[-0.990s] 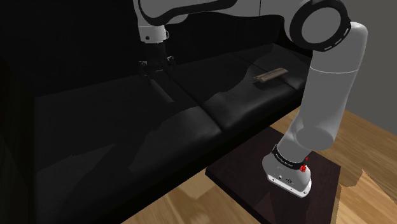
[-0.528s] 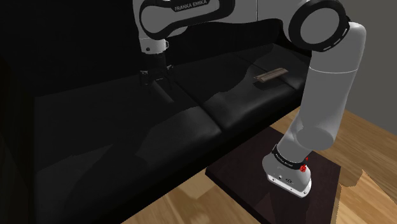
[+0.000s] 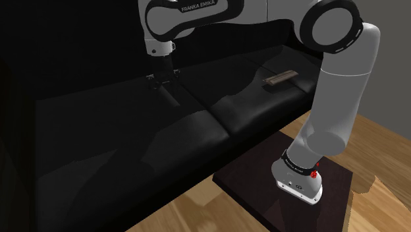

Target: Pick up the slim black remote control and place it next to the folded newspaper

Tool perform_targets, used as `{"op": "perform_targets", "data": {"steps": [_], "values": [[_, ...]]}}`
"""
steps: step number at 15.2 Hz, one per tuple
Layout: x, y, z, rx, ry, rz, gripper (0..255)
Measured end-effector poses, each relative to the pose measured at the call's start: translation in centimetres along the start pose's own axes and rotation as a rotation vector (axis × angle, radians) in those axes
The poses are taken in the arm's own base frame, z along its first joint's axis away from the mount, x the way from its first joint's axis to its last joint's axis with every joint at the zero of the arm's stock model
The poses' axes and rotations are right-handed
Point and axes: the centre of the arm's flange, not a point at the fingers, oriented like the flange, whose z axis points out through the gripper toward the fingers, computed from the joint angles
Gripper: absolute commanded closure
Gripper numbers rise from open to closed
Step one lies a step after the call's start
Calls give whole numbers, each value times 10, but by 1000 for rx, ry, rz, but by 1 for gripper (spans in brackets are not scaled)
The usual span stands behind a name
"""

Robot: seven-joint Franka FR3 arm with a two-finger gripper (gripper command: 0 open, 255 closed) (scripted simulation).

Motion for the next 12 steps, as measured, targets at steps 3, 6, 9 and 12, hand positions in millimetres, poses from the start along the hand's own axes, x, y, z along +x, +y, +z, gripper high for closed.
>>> {"op": "perform_targets", "data": {"steps": [3,6,9,12], "values": [[0,2,-4,4,8,2,255],[1,2,-4,4,8,0,255],[1,1,-4,5,8,1,255],[-2,-1,-10,2,-1,-1,255]]}}
